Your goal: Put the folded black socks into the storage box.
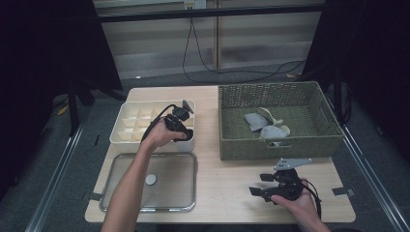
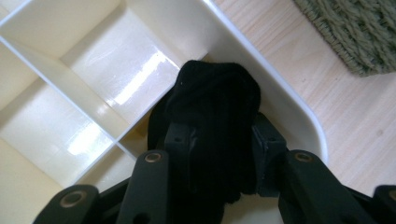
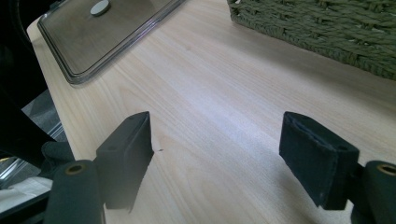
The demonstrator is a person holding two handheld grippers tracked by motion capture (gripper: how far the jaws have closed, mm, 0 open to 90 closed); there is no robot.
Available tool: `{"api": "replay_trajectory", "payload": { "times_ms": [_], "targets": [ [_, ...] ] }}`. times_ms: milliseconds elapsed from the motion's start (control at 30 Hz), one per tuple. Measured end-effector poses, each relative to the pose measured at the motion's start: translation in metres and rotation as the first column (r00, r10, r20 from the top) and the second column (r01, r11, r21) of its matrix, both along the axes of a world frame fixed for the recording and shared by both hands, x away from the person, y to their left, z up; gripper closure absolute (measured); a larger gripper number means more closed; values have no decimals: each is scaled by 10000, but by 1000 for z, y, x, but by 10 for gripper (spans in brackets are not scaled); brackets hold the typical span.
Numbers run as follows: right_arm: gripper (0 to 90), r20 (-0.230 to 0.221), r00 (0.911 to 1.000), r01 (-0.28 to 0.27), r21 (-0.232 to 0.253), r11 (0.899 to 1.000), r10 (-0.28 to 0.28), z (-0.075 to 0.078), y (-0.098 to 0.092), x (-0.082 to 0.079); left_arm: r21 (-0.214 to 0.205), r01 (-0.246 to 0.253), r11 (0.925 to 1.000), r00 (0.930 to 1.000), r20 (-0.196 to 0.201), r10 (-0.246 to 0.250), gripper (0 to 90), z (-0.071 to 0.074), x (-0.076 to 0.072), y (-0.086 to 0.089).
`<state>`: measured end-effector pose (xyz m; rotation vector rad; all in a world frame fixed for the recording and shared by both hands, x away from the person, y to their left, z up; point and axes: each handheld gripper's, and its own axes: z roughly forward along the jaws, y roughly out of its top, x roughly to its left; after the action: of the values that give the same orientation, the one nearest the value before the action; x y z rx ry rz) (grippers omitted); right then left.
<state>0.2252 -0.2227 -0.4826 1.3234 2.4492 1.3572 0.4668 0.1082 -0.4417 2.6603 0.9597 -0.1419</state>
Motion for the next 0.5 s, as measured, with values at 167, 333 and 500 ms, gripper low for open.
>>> {"api": "replay_trajectory", "payload": {
  "times_ms": [167,333,500],
  "targets": [
    [256,63,10000,-61,-40,10000,61,0,1,0,420,112,9991,9999,75,-115,661,-2,0,-5],
    [255,28,10000,-47,-21,10000,47,0,1,0,205,46,9998,9999,-123,-44,658,-2,2,-3],
    [255,25,10000,-20,-27,10000,20,0,0,1,153,264,9995,9996,70,-265,623,0,1,-1]
  ]
}}
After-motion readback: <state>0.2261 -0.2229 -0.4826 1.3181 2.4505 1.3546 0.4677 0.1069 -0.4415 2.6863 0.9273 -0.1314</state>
